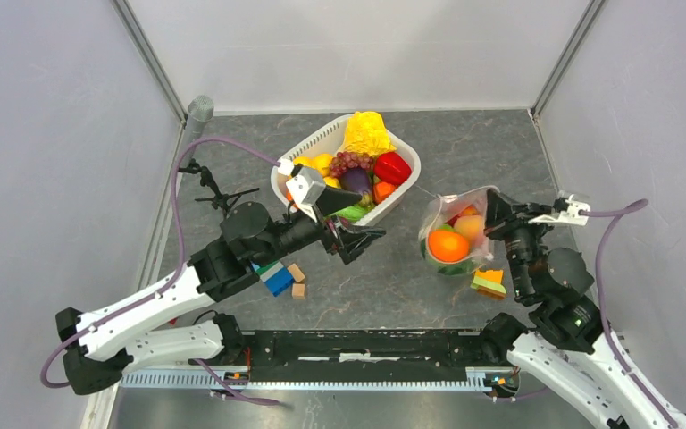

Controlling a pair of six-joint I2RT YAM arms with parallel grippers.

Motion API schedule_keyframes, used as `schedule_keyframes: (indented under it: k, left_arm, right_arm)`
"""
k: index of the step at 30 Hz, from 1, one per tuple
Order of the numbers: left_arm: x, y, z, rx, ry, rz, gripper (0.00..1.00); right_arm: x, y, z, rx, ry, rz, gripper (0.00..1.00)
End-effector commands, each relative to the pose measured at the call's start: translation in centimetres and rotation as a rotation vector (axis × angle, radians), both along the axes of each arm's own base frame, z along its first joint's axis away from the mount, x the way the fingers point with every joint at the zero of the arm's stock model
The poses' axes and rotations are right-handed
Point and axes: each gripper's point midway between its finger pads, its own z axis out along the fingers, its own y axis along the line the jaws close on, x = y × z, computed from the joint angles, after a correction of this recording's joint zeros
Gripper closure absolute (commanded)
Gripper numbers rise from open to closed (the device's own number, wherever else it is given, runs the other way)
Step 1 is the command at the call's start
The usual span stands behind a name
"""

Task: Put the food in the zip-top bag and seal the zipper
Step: Adjust the zipper food storage bag at the center of the board.

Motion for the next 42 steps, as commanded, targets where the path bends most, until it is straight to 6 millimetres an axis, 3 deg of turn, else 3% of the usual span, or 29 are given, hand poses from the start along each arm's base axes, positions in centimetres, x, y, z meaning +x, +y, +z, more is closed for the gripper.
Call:
schedule_keyframes:
  k: [1, 2, 4, 7, 9, 12, 20, 23, 26, 28, 32, 34, 38, 39, 41, 42]
  left_arm:
    - [2.2, 0.2, -5.3, 0.14, 0.053, 0.114, 0.0]
    - [2.3, -0.1, -5.9, 0.149, 0.07, 0.112, 0.0]
    - [2.8, -0.9, -7.5, 0.179, 0.116, 0.116, 0.0]
    - [3.2, -1.7, -9.0, 0.182, 0.171, 0.125, 0.0]
    - [3.3, -2.1, -9.5, 0.158, 0.191, 0.125, 0.0]
    - [3.6, -2.8, -10.3, 0.163, 0.21, 0.123, 0.0]
    - [3.0, -4.8, -11.5, 0.163, 0.259, 0.045, 0.06]
    - [3.2, -4.8, -12.1, 0.18, 0.27, 0.056, 0.2]
    - [3.4, -4.6, -12.2, 0.18, 0.28, 0.075, 0.42]
    - [3.3, -4.4, -11.6, 0.168, 0.272, 0.076, 0.5]
    - [3.3, -4.1, -10.1, 0.172, 0.24, 0.075, 0.87]
    - [3.1, -4.0, -9.0, 0.174, 0.225, 0.066, 0.98]
    - [2.7, -3.6, -6.9, 0.135, 0.191, 0.05, 0.98]
    - [2.9, -3.4, -7.0, 0.139, 0.188, 0.065, 0.92]
    - [3.7, -2.8, -7.6, 0.173, 0.185, 0.12, 0.55]
    - [3.8, -2.3, -8.4, 0.215, 0.191, 0.139, 0.53]
  right_arm:
    - [2.2, -0.3, -1.0, -0.225, 0.153, -0.098, 0.91]
    - [3.1, 1.7, -3.0, -0.321, 0.268, -0.031, 0.93]
    - [3.6, 4.1, -4.3, -0.374, 0.346, 0.065, 0.98]
    - [2.8, 6.9, -1.2, -0.191, 0.111, 0.222, 0.92]
    - [2.2, 7.6, 1.1, -0.139, 0.024, 0.275, 0.9]
    - [1.9, 8.7, 3.1, -0.181, 0.029, 0.336, 0.91]
    - [1.3, 8.8, 2.7, -0.136, -0.009, 0.359, 0.9]
    - [1.2, 8.7, 2.2, -0.126, -0.008, 0.36, 0.89]
    - [1.2, 8.7, 1.6, -0.119, -0.004, 0.358, 0.89]
    - [1.3, 8.7, 1.1, -0.127, 0.009, 0.355, 0.89]
    - [1.4, 8.3, 0.7, -0.143, 0.021, 0.336, 0.89]
    - [1.1, 8.1, 1.2, -0.144, -0.008, 0.338, 0.89]
    - [0.1, 6.8, 2.5, -0.126, -0.133, 0.311, 0.88]
    - [0.3, 6.1, 2.1, -0.126, -0.124, 0.273, 0.88]
    - [0.7, 4.7, 0.7, -0.162, -0.052, 0.206, 0.88]
    - [0.8, 4.3, 0.4, -0.185, -0.025, 0.188, 0.89]
